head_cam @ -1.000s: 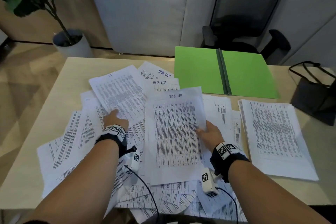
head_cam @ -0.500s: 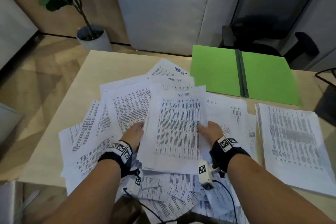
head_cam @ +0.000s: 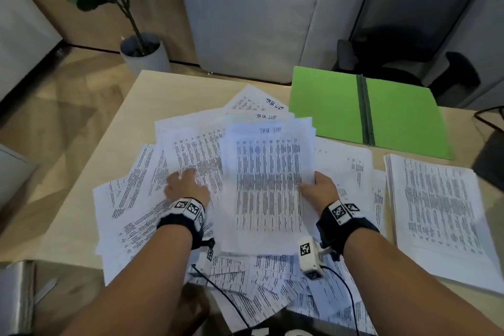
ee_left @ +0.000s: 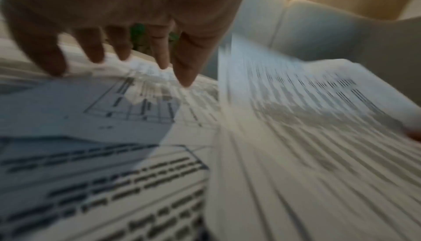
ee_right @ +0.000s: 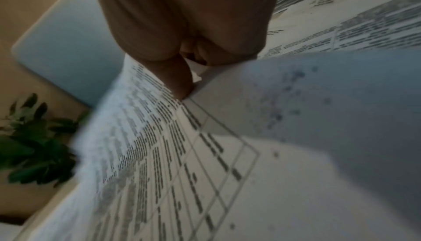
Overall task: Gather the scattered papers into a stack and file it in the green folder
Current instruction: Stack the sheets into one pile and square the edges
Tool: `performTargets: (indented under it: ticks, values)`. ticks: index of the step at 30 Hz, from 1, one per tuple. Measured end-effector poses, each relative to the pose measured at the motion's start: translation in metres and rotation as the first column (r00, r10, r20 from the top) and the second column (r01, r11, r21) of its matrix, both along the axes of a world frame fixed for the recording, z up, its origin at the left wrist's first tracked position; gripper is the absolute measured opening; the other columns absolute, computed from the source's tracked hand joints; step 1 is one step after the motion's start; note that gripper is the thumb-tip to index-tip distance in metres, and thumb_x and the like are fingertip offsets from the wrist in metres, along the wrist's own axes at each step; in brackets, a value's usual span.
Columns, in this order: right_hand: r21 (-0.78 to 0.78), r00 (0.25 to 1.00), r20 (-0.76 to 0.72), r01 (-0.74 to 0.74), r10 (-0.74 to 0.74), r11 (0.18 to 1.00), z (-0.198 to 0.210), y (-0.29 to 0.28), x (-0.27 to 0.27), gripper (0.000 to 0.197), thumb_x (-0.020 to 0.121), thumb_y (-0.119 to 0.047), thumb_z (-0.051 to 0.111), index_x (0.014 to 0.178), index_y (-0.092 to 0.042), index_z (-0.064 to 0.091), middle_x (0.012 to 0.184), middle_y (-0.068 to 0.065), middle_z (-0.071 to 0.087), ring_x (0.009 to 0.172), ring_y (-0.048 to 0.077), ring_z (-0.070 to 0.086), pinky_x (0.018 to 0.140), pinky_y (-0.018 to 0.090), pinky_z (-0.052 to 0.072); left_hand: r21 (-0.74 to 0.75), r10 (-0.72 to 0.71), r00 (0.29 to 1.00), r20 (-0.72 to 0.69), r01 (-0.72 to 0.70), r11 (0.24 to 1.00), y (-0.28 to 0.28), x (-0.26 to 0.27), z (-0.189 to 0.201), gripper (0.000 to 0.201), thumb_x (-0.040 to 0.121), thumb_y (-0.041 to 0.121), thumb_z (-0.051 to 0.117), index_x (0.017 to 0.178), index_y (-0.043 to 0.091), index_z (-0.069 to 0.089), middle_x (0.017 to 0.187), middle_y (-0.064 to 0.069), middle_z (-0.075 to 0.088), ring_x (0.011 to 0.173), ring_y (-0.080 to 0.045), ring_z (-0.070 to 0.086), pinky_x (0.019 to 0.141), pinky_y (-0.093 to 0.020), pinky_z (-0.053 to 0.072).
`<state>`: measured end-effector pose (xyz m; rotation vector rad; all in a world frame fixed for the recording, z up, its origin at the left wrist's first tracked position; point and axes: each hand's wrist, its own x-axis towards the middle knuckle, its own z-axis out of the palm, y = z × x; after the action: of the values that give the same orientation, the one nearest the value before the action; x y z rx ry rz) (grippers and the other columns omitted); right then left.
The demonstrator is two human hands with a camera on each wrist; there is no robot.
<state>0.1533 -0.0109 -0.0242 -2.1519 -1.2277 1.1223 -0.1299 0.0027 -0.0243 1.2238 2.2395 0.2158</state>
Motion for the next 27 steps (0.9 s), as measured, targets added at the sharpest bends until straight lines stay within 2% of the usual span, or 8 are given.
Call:
performTargets:
  ticks: [3,7,10,13,17,22,24,27]
  values:
    - [-0.085,0.993,0.116,-0.024,0.034,0.996,-0.007,-0.013,0.003,0.017,0.087,-0.014,0.054,0.102,-0.005,0.055,0.095,0.009,0.058,0.087,0.026,0.054,0.07,0.027,0.043,-0.167,0.155,0.988,-0.005,-0.154,0.974,0.003,-0.011,-0.001,0.09,0.077,0.011,0.071,0.148,0.029,0.02,0.156,-0.01,0.004,0.14,-0.04,0.021,0.107,-0.053,0.036]
    - [-0.092,0.979,0.201,-0.022,0.04,0.996,-0.016,-0.023,0.005,0.007,0.089,-0.01,0.048,0.093,-0.006,0.052,0.087,0.009,0.054,0.073,0.021,0.045,0.055,0.027,0.034,-0.183,0.195,0.98,0.033,-0.186,0.965,0.015,-0.008,0.002,0.108,0.079,0.005,0.071,0.152,0.022,-0.007,0.154,-0.016,0.017,0.131,-0.034,0.038,0.094,-0.041,0.049]
    - [-0.007,0.998,0.052,0.04,-0.039,0.999,-0.018,-0.022,0.013,0.015,0.088,-0.007,0.051,0.103,-0.006,0.056,0.093,0.01,0.058,0.08,0.025,0.054,0.064,0.029,0.043,0.011,0.244,0.96,0.136,-0.248,0.969,0.012,-0.006,0.001,0.075,0.084,-0.005,0.057,0.148,0.012,0.023,0.136,-0.019,0.05,0.105,-0.035,0.059,0.062,-0.035,0.051]
    - [0.065,0.975,-0.145,0.179,-0.169,0.982,-0.013,-0.022,0.025,0.029,0.086,-0.01,0.058,0.115,-0.006,0.058,0.104,0.01,0.065,0.097,0.029,0.061,0.081,0.033,0.052,0.248,0.184,0.972,0.147,-0.217,0.944,0.01,-0.009,0.009,0.037,0.093,0.001,0.047,0.129,0.007,0.053,0.122,-0.019,0.061,0.099,-0.033,0.06,0.078,-0.036,0.05]
    - [0.093,0.853,-0.461,0.323,-0.247,0.942,0.013,-0.015,0.028,0.018,0.092,0.003,0.054,0.107,-0.005,0.06,0.08,0.004,0.061,0.072,0.021,0.056,0.052,0.015,0.049,0.468,0.097,0.957,0.273,-0.221,0.856,0.013,-0.009,0.032,0.028,0.096,0.009,0.05,0.123,0.01,0.06,0.116,-0.017,0.064,0.103,-0.034,0.061,0.084,-0.042,0.052]
    - [0.094,0.726,-0.655,0.351,-0.208,0.932,0.028,0.001,0.016,0.017,0.092,0.004,0.054,0.098,-0.01,0.062,0.085,0.007,0.066,0.078,0.025,0.062,0.07,0.036,0.053,0.402,-0.046,0.877,0.479,-0.172,0.899,0.002,0.013,0.048,0.019,0.097,0.011,0.048,0.108,0.017,0.062,0.097,0.0,0.064,0.08,-0.019,0.057,0.068,-0.027,0.044]
    - [0.109,0.697,-0.696,0.344,-0.176,0.932,0.031,0.002,0.01,0.021,0.092,0.005,0.053,0.101,-0.012,0.061,0.09,0.008,0.067,0.079,0.024,0.064,0.074,0.038,0.054,0.32,-0.067,0.778,0.624,-0.176,0.931,-0.008,0.027,0.05,0.017,0.099,0.016,0.046,0.1,0.022,0.061,0.095,0.002,0.065,0.088,-0.025,0.059,0.069,-0.03,0.048]
    - [0.218,0.754,-0.639,0.367,-0.152,0.904,0.037,0.003,0.005,0.027,0.089,0.007,0.056,0.103,-0.017,0.057,0.099,0.011,0.066,0.085,0.024,0.064,0.08,0.042,0.053,0.319,-0.146,0.788,0.598,-0.067,0.946,-0.019,0.044,0.056,0.037,0.102,0.041,0.033,0.13,0.024,0.051,0.131,0.001,0.054,0.125,-0.025,0.048,0.103,-0.037,0.037]
